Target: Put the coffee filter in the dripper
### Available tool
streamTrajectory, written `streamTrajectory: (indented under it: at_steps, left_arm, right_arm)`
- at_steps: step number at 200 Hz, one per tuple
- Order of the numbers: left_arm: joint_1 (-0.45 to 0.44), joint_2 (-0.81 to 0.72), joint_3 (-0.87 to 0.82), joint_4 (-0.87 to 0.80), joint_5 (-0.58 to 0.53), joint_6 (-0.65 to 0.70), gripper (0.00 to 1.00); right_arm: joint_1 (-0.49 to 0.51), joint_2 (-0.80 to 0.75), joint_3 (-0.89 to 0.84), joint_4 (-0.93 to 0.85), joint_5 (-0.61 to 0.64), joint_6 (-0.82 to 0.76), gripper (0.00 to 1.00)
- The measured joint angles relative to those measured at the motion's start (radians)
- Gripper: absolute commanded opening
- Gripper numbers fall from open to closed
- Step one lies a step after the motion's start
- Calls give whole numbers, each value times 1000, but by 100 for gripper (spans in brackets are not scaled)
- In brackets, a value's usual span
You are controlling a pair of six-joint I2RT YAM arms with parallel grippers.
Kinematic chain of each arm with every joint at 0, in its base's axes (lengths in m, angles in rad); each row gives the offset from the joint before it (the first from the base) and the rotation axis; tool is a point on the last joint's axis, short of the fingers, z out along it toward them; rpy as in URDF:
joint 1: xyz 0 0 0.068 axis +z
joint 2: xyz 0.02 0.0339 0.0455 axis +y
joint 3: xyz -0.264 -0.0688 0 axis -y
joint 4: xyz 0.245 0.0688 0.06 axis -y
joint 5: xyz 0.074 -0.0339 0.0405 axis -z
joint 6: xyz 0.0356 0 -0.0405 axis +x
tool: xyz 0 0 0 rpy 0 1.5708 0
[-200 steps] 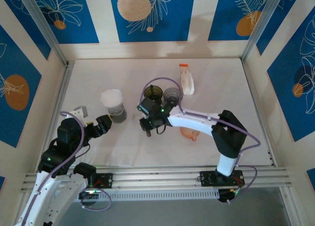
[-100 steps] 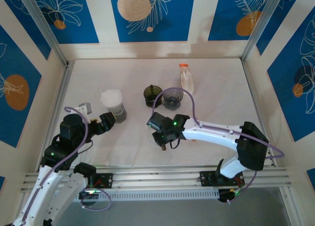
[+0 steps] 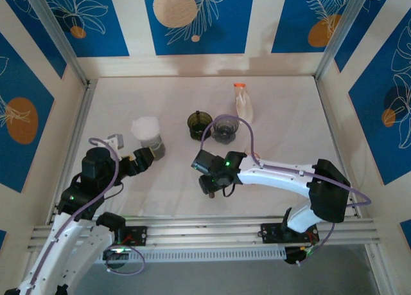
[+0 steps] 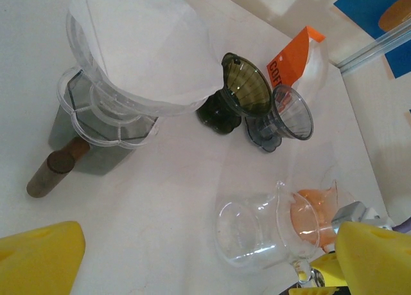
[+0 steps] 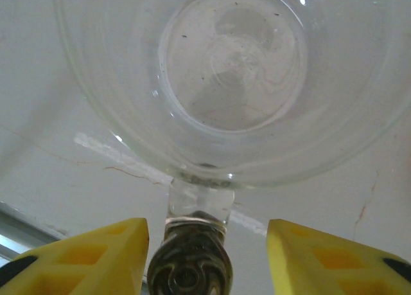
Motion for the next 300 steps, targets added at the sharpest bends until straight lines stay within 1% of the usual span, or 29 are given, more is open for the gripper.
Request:
streamTrajectory:
  at_steps: [38, 59, 79, 97, 121, 142, 162, 190, 215, 251, 300]
  left_arm:
    - [0, 11, 0, 27, 34, 0, 100]
    - [0, 24, 0, 47, 64, 0, 100]
    - [0, 30, -8, 60, 85, 0, 100]
    - [0, 32, -18, 67, 98, 0, 100]
    - [0, 31, -24, 68, 106, -3, 100]
    - [0, 32, -33, 77, 129, -4, 100]
    - [0, 39, -44, 93, 158, -3, 100]
    - [0, 43, -65, 99, 180, -8, 100]
    - [0, 43, -82, 105, 186, -15, 100]
    - [0, 45, -85, 105, 191, -27, 100]
    - [0, 45, -85, 105, 191, -29, 100]
  right_arm:
    - [-7, -103, 3, -30, 29, 0, 57]
    - [-72, -150, 26, -43, 39, 0, 56]
    - [-196, -157, 50, -30, 31, -10, 54]
    - [-338, -152, 51, 1, 1, -23, 52]
    - [-510, -89, 72, 55, -16, -31, 51]
    - [-621, 1, 95, 119, -45, -32, 51]
    - [-690, 83, 116, 179, -85, -29, 52]
    - [-729, 177, 171, 230, -139, -18, 52]
    - [-734, 273, 262, 243, -166, -15, 47]
    - [-740, 356, 311, 253, -188, 9, 38]
    - [-748, 387, 311, 246, -196, 34, 18]
